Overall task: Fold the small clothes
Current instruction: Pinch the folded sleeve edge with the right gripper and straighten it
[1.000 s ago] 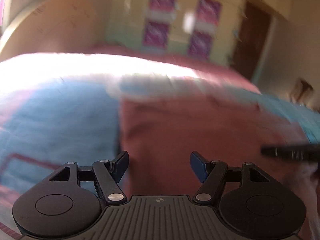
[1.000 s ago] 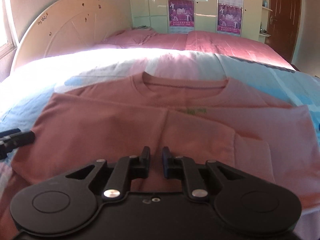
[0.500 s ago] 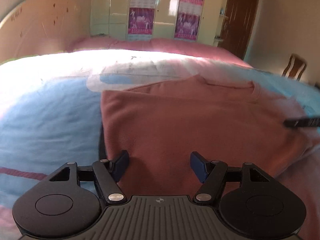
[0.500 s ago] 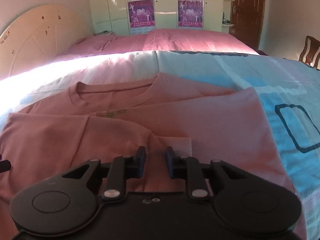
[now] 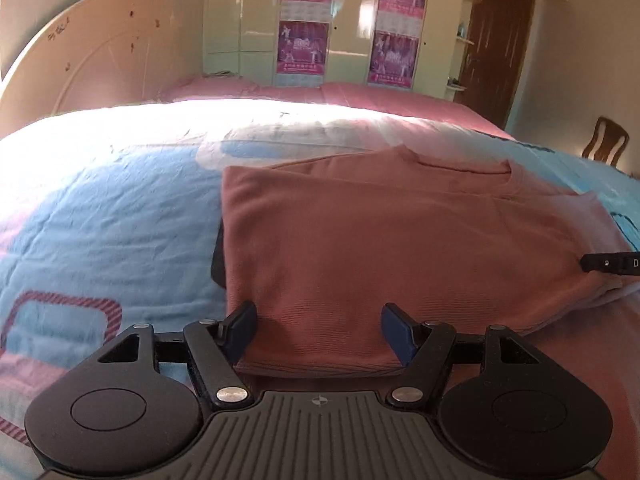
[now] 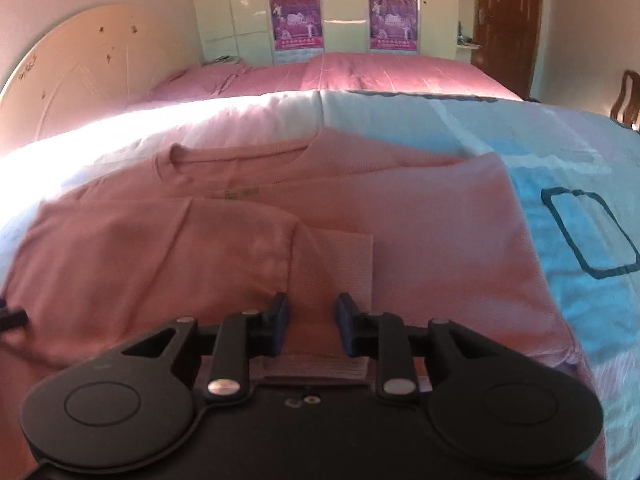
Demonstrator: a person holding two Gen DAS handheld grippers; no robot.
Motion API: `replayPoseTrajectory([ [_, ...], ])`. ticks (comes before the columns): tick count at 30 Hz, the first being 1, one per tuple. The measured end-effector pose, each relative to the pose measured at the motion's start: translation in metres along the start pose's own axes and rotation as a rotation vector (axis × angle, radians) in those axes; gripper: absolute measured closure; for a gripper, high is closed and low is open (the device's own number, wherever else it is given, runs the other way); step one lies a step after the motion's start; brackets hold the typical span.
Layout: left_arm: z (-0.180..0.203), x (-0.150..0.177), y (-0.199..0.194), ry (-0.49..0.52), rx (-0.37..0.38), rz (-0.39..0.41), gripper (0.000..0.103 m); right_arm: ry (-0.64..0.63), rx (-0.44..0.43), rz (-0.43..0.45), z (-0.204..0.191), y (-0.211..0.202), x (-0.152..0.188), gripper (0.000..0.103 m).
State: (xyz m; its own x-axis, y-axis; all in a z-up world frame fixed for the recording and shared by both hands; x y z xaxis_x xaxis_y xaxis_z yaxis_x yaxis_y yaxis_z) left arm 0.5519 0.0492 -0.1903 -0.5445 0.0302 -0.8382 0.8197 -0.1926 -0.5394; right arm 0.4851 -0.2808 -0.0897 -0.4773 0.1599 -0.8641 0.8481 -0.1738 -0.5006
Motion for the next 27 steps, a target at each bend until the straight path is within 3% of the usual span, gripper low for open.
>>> replayPoseTrajectory([
  [4,-0.002,-0.026,0.009,-0.018,-0.006,0.058,0.035,0.032,-0.023,0.046,0.000,-0.006,-0.018,0.076],
  [5,-0.006,-0.031,0.017,-0.048,-0.004,0.052,0.034,0.036,-0.023,0.064,0.001,-0.003,-0.026,0.076],
  [7,-0.010,-0.027,0.039,-0.076,0.003,-0.033,0.028,0.046,-0.018,0.067,0.004,0.008,-0.037,0.076],
  [8,-0.006,-0.024,0.045,-0.029,-0.015,-0.040,0.027,0.046,-0.013,0.051,0.005,0.015,-0.038,0.077],
  [10,0.003,-0.025,0.038,0.020,-0.037,-0.034,0.027,0.011,0.009,-0.034,0.010,0.038,-0.031,0.079],
  [12,0.010,-0.025,0.023,0.007,-0.016,-0.002,0.027,0.002,-0.010,-0.003,0.012,0.026,-0.033,0.076],
  [14,0.019,-0.018,0.019,0.037,-0.039,-0.019,0.026,0.015,-0.029,0.037,0.016,0.011,-0.033,0.072],
  [17,0.030,-0.009,0.025,0.044,-0.089,-0.052,0.026,0.002,-0.051,-0.036,0.016,0.019,-0.014,0.072],
  [19,0.034,-0.010,0.025,0.039,-0.118,-0.056,0.026,-0.051,-0.043,-0.020,0.012,0.015,-0.014,0.071],
  [22,0.036,-0.011,0.020,0.027,-0.150,-0.067,0.026,-0.030,-0.067,-0.025,0.014,0.012,-0.016,0.066],
  [24,0.039,-0.012,0.017,0.031,-0.169,-0.073,0.026,-0.034,-0.074,-0.022,0.017,0.010,-0.016,0.056],
  [27,0.044,-0.012,0.012,0.035,-0.195,-0.092,0.026,-0.024,-0.106,-0.025,0.022,0.005,-0.015,0.056],
])
Point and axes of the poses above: each gripper's, at about its wrist camera, not at the fingertips, and y roughly the way its jaws point, z to its right, x to its underside, the point moved 5 cm from there along y, roughly the way its jaws point, and after that the axes turned 7 degrees about z, right-handed, at the moved point
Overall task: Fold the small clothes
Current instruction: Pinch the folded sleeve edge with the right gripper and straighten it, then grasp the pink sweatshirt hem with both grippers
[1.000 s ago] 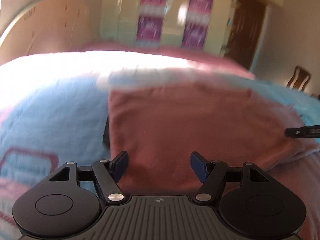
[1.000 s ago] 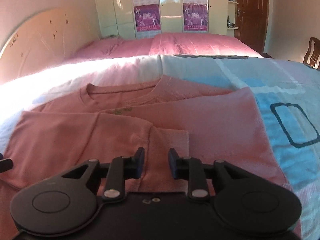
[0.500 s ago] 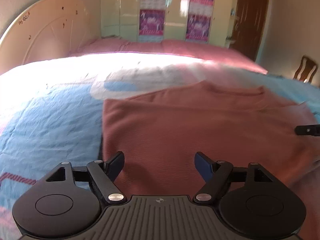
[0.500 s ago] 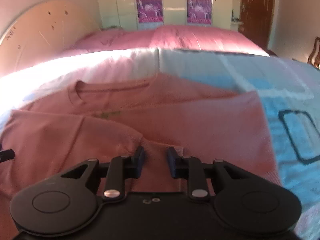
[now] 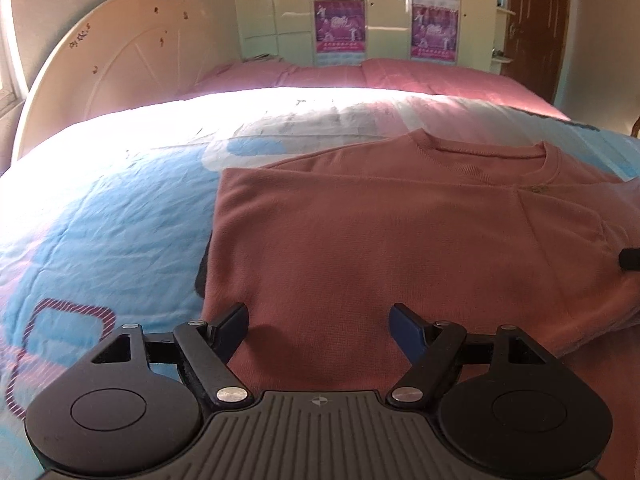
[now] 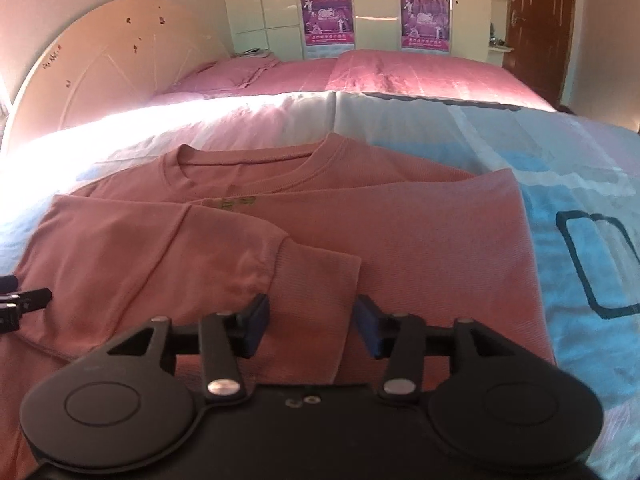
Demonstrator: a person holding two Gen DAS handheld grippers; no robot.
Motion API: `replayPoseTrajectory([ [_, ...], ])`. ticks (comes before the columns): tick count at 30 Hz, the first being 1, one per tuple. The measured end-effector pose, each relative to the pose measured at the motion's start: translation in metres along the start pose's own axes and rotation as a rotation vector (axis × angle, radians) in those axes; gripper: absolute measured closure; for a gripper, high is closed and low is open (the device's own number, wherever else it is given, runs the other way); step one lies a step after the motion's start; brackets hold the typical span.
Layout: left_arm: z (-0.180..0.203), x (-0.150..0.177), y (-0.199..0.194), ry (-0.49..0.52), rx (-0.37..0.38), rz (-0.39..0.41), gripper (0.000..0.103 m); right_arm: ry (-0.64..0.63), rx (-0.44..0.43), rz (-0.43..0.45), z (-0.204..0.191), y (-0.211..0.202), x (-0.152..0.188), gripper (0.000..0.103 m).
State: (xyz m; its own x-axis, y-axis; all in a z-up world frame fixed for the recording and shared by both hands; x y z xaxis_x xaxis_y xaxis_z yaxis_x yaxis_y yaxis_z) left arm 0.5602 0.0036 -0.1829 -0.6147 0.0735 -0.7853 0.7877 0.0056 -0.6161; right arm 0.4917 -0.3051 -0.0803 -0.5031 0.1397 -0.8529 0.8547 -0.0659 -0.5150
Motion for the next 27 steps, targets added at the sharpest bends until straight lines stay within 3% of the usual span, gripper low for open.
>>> replayPoseTrajectory([
  [2,-0.001,0.001,-0.005,0.002,-0.003,-0.002,0.024,0.009,-0.019,0.010,0.003,-0.005,-0.002,0.056],
  [4,0.002,0.002,-0.012,0.012,-0.004,0.002,0.016,0.007,-0.024,0.025,0.006,-0.014,-0.005,0.056],
  [11,-0.009,0.020,-0.040,0.058,0.030,-0.004,0.015,0.021,0.019,0.038,0.040,-0.054,0.006,0.057],
  [16,-0.048,0.067,-0.074,0.006,0.076,-0.066,0.015,0.122,0.053,-0.010,0.086,-0.101,0.046,0.058],
  [19,-0.074,0.096,-0.115,-0.023,0.117,-0.078,0.015,0.263,0.024,-0.071,0.114,-0.135,0.083,0.060],
  [23,-0.110,0.134,-0.158,-0.187,0.246,-0.135,0.025,0.421,-0.027,-0.112,0.138,-0.181,0.128,0.061],
  [27,-0.129,0.163,-0.181,-0.373,0.392,-0.148,0.027,0.551,-0.087,-0.132,0.142,-0.211,0.166,0.061],
])
Point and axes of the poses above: each gripper's, at about its wrist camera, not at the fingertips, and y roughly the way its jaws point, z to its right, x to its underside, the point moved 5 cm from there along y, roughly the way its jaws point, and after that the axes turned 7 degrees about z, right-handed, at the moved point
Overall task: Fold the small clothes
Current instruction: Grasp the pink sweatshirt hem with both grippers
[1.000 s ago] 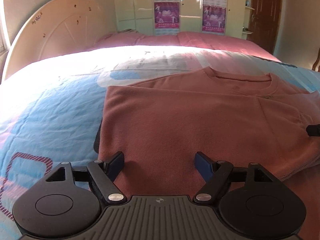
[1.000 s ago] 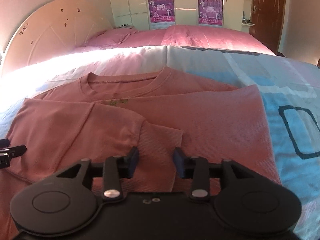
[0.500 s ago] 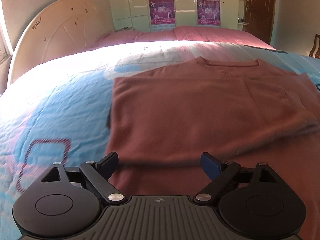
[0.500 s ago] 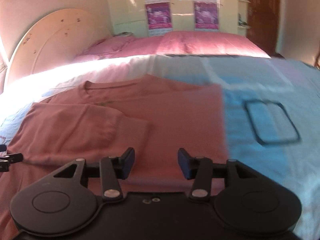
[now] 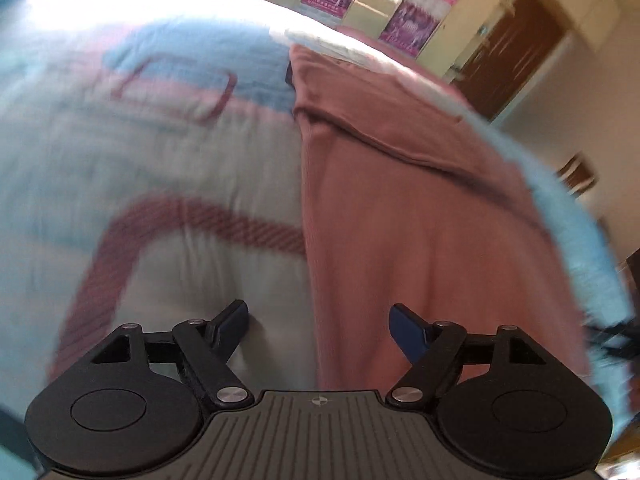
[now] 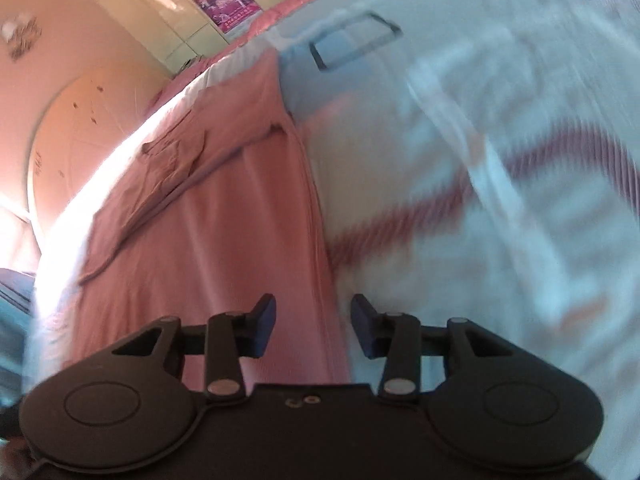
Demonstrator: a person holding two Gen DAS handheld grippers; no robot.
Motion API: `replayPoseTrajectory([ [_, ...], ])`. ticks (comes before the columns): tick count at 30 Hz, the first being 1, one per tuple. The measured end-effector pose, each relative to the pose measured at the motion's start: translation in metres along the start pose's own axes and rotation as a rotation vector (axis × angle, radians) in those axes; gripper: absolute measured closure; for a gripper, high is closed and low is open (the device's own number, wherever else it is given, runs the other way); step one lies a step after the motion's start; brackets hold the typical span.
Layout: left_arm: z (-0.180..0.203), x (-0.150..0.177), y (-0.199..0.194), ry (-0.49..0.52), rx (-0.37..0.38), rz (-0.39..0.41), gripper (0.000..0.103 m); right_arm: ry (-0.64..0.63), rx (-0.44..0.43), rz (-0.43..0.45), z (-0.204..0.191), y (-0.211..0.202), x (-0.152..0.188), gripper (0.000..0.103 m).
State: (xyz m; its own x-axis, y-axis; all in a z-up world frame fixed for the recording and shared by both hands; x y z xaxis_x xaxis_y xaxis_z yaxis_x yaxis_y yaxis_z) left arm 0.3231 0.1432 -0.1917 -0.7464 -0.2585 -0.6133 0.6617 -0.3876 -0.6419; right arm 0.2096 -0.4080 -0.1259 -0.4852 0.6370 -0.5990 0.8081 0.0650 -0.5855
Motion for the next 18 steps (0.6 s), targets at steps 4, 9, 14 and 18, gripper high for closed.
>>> replayPoseTrajectory([
  [4,-0.008,0.022,-0.015,-0.119,0.116,-0.020,0.032,0.113,-0.091,-0.012,0.006,-0.013,0.037,0.062],
  [9,-0.005,0.057,-0.020,-0.244,0.254,-0.071,0.050,0.207,-0.211,-0.035,0.008,-0.028,0.065,0.069],
  [14,-0.008,0.062,-0.023,-0.325,0.319,-0.037,0.050,0.264,-0.277,-0.018,0.015,-0.031,0.070,0.073],
  [18,-0.005,0.055,-0.012,-0.364,0.344,0.001,0.050,0.343,-0.340,0.023,0.028,-0.023,0.046,0.073],
])
Point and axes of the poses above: each gripper's, at about its wrist camera, not at the fingertips, and y roughly the way its jaws point, z to its right, x to its underside, the point moved 5 cm from there along y, roughly the way its jaws point, and after that the axes turned 7 degrees about z, right-handed, at the moved point
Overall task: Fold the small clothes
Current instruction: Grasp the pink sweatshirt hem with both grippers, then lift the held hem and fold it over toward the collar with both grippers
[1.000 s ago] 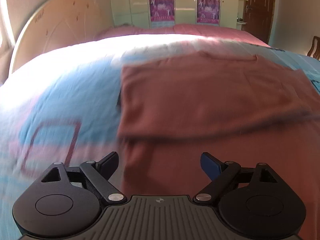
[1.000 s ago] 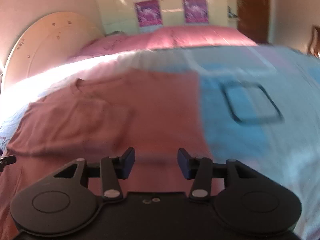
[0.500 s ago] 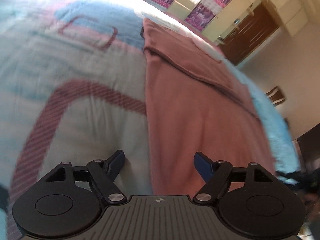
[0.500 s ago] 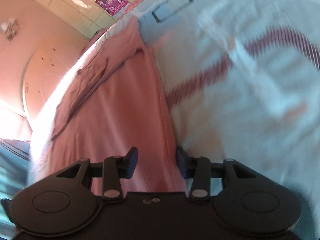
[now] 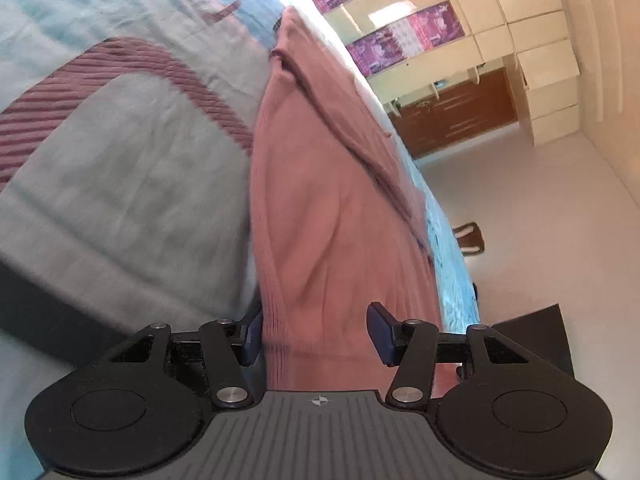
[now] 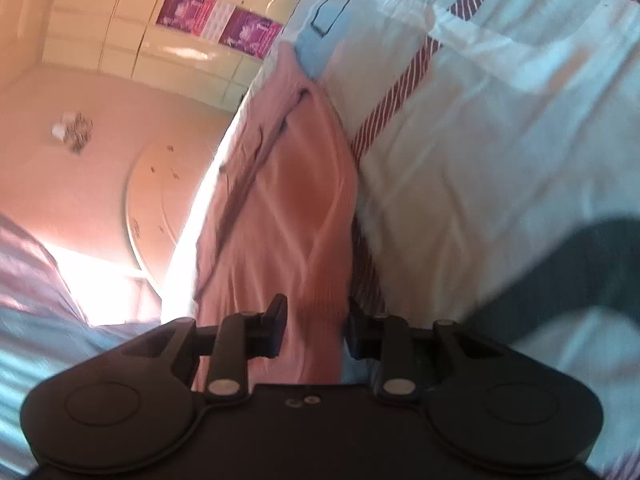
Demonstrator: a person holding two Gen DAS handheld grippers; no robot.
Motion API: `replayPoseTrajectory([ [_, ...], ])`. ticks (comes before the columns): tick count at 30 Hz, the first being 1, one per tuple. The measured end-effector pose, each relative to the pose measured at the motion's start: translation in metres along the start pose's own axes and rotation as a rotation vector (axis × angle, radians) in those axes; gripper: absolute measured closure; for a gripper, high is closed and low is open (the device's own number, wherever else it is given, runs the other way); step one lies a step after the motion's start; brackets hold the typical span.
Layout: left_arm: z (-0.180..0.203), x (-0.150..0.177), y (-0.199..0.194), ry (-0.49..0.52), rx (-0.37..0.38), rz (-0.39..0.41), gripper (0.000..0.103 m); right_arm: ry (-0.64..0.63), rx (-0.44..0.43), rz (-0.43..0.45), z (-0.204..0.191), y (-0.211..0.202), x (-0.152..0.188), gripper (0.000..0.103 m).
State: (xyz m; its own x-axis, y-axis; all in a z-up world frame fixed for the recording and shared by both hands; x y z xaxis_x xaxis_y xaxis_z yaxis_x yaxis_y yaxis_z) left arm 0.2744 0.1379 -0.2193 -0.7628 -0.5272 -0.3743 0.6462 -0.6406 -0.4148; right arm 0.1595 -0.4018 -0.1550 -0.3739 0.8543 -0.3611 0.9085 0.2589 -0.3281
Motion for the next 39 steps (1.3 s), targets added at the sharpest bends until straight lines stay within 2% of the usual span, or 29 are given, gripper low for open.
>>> replayPoseTrajectory([
  [2,0.006,-0.005,0.003,-0.018,0.025,0.032,0.050,-0.008,-0.021,-0.006,-0.005,0.007,-0.008,0.073],
  [3,0.008,-0.005,0.003,-0.005,0.014,0.040,0.050,-0.029,-0.020,-0.013,-0.008,0.008,-0.009,0.073],
  [8,0.014,0.014,-0.006,0.155,-0.112,-0.004,0.052,-0.185,0.086,-0.112,-0.015,0.003,0.005,0.082],
  [9,0.016,0.017,-0.006,0.173,-0.121,-0.002,0.063,-0.202,0.104,-0.122,-0.014,0.002,0.009,0.089],
  [10,0.017,0.019,-0.005,0.186,-0.136,-0.006,0.071,-0.204,0.101,-0.129,-0.014,0.001,0.011,0.091],
  [11,0.016,0.021,-0.003,0.195,-0.157,-0.009,0.094,-0.204,0.101,-0.129,-0.014,0.002,0.012,0.094],
  [12,0.016,0.022,-0.002,0.200,-0.172,-0.011,0.098,-0.208,0.103,-0.129,-0.014,0.004,0.013,0.095],
  [15,0.025,0.023,-0.012,0.209,-0.161,0.046,0.098,-0.214,0.018,-0.107,-0.026,-0.002,0.013,0.096],
  [17,0.022,0.026,-0.022,0.203,-0.187,0.072,0.098,-0.187,-0.025,-0.038,-0.032,-0.018,0.003,0.096],
  [18,0.018,0.029,-0.020,0.202,-0.202,0.061,0.098,-0.172,-0.034,-0.012,-0.033,-0.023,-0.002,0.096],
  [19,0.013,0.033,-0.018,0.197,-0.213,0.048,0.098,-0.167,-0.028,-0.006,-0.031,-0.025,-0.004,0.096],
  [22,0.010,0.025,-0.015,0.136,-0.185,0.095,0.098,-0.190,0.058,-0.068,-0.021,-0.011,0.002,0.096],
  [24,0.017,0.019,-0.022,0.096,-0.133,0.143,0.098,-0.168,0.022,-0.042,-0.029,-0.012,-0.002,0.096],
  [27,0.034,-0.006,-0.025,0.066,-0.058,0.222,0.098,-0.189,-0.028,0.015,-0.060,-0.014,-0.019,0.096],
  [29,0.047,-0.032,-0.021,0.060,-0.007,0.278,0.098,-0.209,-0.058,0.063,-0.085,-0.006,-0.041,0.096],
  [31,0.061,-0.065,-0.002,0.049,0.026,0.317,0.098,-0.216,-0.085,0.109,-0.108,0.008,-0.063,0.096],
  [35,0.084,-0.134,0.055,0.075,0.021,0.355,0.098,-0.216,-0.075,0.182,-0.141,0.068,-0.117,0.096],
  [39,0.087,-0.195,0.121,0.069,-0.032,0.323,0.098,-0.130,-0.054,0.193,-0.147,0.148,-0.177,0.096],
])
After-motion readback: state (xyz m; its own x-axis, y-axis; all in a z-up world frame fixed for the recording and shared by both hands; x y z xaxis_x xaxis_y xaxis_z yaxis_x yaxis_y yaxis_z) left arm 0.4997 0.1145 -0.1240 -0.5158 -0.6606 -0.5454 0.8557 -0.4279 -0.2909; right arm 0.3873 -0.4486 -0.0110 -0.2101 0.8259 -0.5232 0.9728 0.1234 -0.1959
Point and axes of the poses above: each gripper's, at about its wrist camera, not at the fingertips, and y roughly the way its jaws point, z to its right, x to its underside, the point moved 5 cm from there along y, roughly the way its jaws point, and after that the axes turned 7 degrees about z, right-handed, at the moved point
